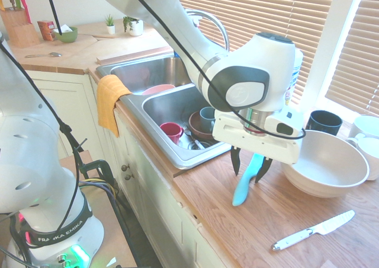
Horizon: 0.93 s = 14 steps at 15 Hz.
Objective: Put the knife into the sink
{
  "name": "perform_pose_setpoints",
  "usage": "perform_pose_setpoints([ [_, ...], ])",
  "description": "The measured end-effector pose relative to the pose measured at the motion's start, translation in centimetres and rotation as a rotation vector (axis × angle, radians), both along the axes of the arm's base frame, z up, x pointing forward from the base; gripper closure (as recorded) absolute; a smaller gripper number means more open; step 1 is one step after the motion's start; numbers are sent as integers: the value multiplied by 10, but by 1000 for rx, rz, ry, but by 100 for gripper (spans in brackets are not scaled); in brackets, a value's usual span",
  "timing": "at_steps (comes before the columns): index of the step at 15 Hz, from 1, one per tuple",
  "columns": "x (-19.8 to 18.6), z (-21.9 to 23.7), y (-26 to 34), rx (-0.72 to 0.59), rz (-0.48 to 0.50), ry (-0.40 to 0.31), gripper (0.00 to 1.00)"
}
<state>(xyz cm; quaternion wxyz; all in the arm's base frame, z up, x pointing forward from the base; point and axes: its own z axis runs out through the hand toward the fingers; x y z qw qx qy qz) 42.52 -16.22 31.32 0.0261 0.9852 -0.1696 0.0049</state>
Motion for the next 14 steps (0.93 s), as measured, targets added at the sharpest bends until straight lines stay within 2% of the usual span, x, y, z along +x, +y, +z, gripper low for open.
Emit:
perform_pose_setpoints([
  [14,-8,1,-15,12,-42,-4,100],
])
